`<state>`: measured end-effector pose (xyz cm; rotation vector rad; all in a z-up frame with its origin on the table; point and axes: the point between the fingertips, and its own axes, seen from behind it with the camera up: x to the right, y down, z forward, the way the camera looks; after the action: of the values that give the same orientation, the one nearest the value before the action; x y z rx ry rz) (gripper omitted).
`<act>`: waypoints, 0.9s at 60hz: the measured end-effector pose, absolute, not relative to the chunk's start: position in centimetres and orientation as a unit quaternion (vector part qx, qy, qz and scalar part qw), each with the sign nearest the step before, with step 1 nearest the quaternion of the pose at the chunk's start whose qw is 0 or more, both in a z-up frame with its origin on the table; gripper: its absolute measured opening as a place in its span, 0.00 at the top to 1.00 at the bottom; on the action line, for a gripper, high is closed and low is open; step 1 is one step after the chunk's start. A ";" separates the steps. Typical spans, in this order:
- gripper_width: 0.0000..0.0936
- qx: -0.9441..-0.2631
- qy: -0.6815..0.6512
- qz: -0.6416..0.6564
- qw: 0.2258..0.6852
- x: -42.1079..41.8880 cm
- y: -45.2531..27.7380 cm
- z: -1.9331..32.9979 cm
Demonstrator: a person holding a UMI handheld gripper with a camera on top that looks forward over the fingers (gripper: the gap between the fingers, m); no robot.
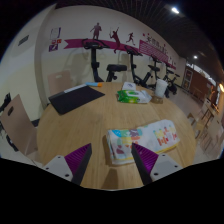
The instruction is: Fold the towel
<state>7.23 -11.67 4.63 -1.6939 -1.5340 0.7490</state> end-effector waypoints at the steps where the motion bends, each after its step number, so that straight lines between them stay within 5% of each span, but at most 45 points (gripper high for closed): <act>1: 0.11 -0.656 -0.597 0.290 0.359 6.8 -11.5 4.2; 9: 0.17 -0.656 -0.613 0.276 0.342 4.3 -11.0 0.5; 10: 0.22 -0.657 -0.616 0.273 0.339 4.2 -11.0 0.0; 16: 0.93 -0.667 -0.604 0.245 0.362 3.4 -8.8 -1.0; 22: 0.95 -0.668 -0.611 0.219 0.363 3.3 -9.1 -1.1; 28: 0.96 -0.688 -0.612 0.243 0.306 3.7 -12.7 -0.8; 44: 0.97 -0.720 -0.557 0.355 0.213 4.4 -18.4 9.0; 54: 0.96 -0.744 -0.514 0.368 0.217 3.8 -13.4 11.8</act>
<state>3.79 -13.36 11.77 -2.0607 -1.4225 1.0207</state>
